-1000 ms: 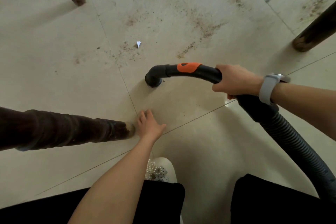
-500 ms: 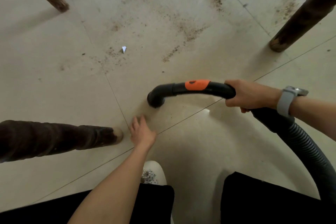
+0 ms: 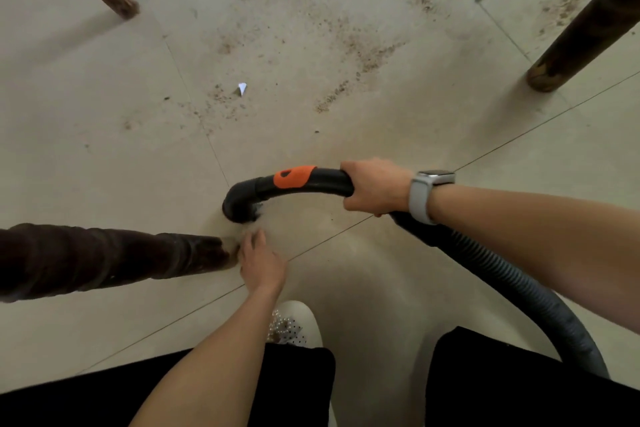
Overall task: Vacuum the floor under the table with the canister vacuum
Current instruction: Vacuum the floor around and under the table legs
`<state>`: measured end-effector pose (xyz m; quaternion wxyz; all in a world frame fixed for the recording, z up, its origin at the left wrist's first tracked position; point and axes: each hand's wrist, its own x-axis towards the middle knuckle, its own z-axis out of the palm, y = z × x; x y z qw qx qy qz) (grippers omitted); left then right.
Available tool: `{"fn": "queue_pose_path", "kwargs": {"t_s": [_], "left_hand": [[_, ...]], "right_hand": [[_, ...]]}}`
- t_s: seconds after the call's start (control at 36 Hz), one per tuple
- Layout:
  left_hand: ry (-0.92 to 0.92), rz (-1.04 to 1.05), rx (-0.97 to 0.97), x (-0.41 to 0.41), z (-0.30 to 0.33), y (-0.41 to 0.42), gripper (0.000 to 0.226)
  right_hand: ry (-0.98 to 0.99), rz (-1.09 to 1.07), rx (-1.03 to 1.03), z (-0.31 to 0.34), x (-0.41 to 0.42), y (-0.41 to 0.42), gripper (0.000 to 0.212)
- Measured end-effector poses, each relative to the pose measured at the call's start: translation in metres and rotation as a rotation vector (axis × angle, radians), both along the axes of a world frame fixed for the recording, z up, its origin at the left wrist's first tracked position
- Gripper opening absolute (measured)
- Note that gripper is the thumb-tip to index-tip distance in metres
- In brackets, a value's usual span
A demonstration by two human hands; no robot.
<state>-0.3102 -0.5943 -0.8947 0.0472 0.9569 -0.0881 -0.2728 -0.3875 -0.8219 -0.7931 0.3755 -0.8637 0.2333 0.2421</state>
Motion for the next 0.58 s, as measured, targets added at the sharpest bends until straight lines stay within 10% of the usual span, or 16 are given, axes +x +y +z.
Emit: {"fn": "queue_pose_path", "kwargs": {"t_s": [0.58], "left_hand": [[-0.052, 0.178, -0.089, 0.006, -0.004, -0.007, 0.045]], "right_hand": [[0.043, -0.144, 0.040, 0.003, -0.035, -0.050, 0.014]]}}
